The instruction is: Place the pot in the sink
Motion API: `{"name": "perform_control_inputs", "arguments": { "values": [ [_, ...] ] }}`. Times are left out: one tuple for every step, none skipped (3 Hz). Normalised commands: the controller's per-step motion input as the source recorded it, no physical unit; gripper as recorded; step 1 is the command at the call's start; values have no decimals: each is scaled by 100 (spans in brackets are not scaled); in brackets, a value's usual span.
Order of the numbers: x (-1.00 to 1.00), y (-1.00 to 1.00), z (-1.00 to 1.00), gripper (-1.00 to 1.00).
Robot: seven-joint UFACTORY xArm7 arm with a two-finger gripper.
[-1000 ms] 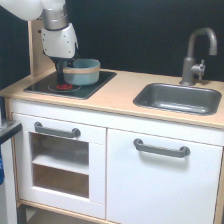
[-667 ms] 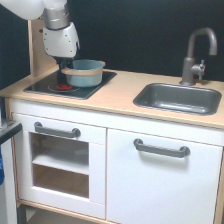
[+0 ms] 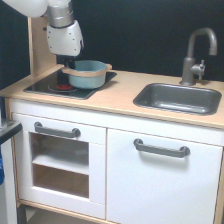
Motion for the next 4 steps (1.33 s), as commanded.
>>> {"name": "perform_control_inputs", "arguments": {
  "values": [
    [99, -12, 100, -100],
    [100, 17, 82, -100],
    [100, 17, 21, -100],
    [100, 8, -2, -100]
  ]
}}
